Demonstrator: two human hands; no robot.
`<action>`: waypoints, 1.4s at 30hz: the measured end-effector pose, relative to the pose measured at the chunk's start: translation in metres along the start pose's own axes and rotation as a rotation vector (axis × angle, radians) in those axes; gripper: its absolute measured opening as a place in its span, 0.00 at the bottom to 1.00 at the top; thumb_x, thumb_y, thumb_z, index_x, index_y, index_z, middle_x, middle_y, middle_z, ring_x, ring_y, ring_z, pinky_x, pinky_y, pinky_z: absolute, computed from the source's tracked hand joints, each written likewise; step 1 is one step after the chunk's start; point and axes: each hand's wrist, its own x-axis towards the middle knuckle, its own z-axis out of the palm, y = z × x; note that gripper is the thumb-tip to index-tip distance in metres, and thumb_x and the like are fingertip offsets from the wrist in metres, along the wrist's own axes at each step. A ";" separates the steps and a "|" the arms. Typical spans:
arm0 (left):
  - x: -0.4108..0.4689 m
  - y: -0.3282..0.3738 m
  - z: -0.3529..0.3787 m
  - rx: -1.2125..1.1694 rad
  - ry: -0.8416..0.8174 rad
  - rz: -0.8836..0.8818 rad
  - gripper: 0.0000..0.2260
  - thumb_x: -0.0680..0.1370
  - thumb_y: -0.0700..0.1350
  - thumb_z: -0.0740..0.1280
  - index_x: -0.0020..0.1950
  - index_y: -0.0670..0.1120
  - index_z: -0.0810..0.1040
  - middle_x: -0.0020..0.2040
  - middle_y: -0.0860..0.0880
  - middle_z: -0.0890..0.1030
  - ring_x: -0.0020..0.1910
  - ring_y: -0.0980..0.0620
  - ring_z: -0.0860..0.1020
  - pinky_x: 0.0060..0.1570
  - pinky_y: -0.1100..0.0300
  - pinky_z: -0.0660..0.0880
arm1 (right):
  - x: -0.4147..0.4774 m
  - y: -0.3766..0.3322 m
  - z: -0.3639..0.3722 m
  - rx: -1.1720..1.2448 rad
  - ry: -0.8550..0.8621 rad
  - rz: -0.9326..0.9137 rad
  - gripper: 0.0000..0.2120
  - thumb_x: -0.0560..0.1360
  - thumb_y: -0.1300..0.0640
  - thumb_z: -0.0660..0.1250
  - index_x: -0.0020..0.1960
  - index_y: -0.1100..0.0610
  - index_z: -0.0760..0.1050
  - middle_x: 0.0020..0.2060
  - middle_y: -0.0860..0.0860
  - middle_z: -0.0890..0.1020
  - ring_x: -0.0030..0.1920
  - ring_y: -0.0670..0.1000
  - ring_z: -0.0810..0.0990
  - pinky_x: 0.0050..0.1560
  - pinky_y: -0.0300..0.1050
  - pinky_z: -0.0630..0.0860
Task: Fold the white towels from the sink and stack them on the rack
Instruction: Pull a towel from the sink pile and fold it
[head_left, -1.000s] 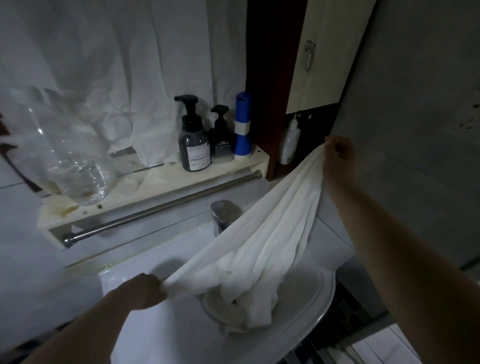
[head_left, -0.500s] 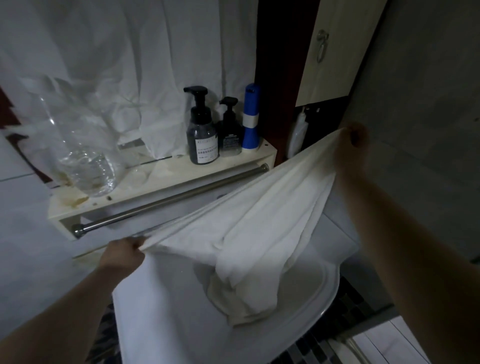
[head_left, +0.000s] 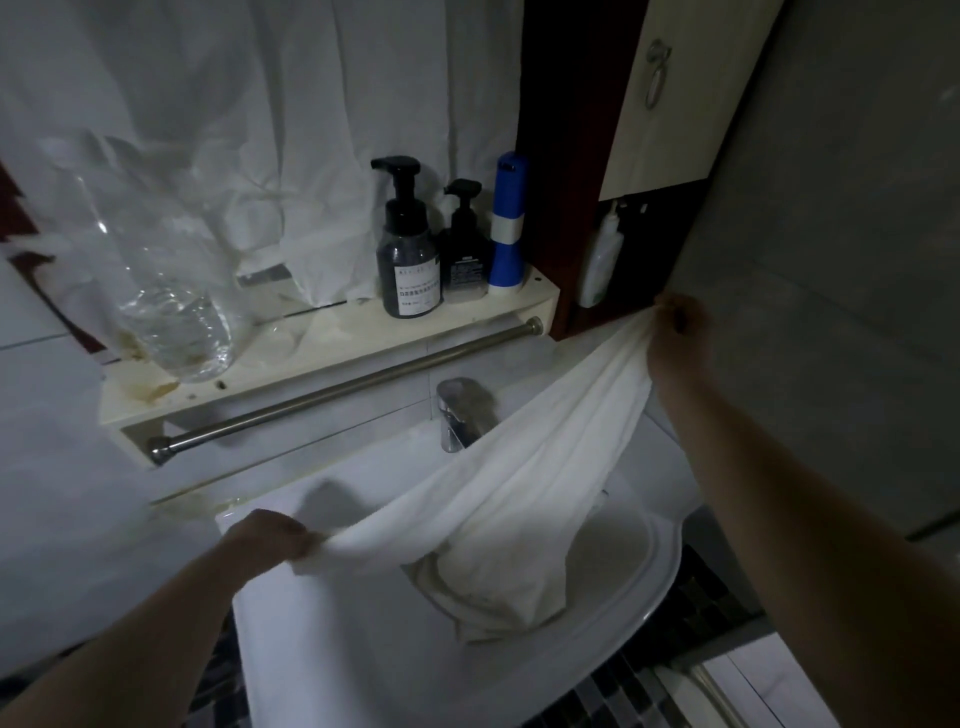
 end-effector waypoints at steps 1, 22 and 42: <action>0.001 0.000 0.001 -0.018 -0.010 -0.010 0.11 0.68 0.52 0.76 0.47 0.48 0.86 0.44 0.47 0.83 0.46 0.46 0.81 0.39 0.62 0.70 | 0.001 0.000 0.000 0.001 0.018 0.013 0.10 0.78 0.62 0.60 0.54 0.53 0.78 0.51 0.50 0.79 0.53 0.50 0.78 0.57 0.41 0.72; 0.006 0.020 -0.011 -0.311 0.226 -0.104 0.06 0.72 0.43 0.75 0.40 0.40 0.85 0.37 0.40 0.85 0.36 0.42 0.84 0.37 0.49 0.84 | 0.014 -0.002 -0.017 0.118 0.074 0.216 0.13 0.80 0.67 0.58 0.59 0.63 0.78 0.61 0.59 0.78 0.54 0.55 0.79 0.55 0.56 0.81; -0.002 0.008 0.004 -0.087 0.549 0.275 0.08 0.74 0.49 0.76 0.45 0.45 0.88 0.59 0.44 0.75 0.56 0.43 0.78 0.63 0.51 0.72 | 0.052 -0.029 -0.021 0.117 0.001 0.092 0.13 0.79 0.63 0.58 0.55 0.55 0.80 0.51 0.51 0.80 0.47 0.46 0.80 0.42 0.41 0.83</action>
